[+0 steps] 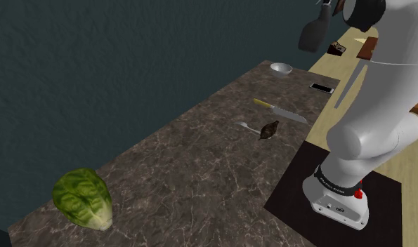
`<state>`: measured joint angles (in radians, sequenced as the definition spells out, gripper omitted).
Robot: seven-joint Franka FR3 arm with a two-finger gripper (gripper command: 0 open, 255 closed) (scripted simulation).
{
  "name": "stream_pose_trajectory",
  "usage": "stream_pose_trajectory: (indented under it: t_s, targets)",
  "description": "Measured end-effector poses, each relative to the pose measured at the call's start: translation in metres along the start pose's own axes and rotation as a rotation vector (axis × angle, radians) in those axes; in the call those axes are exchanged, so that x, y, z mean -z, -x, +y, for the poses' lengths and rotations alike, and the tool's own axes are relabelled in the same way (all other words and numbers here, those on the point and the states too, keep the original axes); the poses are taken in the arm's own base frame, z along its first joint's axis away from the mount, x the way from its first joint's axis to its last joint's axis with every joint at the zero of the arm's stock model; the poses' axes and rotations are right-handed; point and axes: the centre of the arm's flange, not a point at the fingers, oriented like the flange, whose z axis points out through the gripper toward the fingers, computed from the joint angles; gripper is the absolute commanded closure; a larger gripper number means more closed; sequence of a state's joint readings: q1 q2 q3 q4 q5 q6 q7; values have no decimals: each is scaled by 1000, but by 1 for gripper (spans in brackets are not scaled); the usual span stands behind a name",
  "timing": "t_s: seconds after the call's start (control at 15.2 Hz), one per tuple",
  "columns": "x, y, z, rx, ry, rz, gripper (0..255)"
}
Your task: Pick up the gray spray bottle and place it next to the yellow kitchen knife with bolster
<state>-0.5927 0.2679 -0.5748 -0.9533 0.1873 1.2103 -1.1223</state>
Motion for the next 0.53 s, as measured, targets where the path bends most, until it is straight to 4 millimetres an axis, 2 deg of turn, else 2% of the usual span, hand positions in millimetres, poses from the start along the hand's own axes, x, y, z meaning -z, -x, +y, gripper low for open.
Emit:
stream_pose_trajectory:
  t_s: [0.13,0.53]
  targets:
    - [3,8,14,4,-2,-1,255]
    - [-26,11,18,6,-2,-1,255]
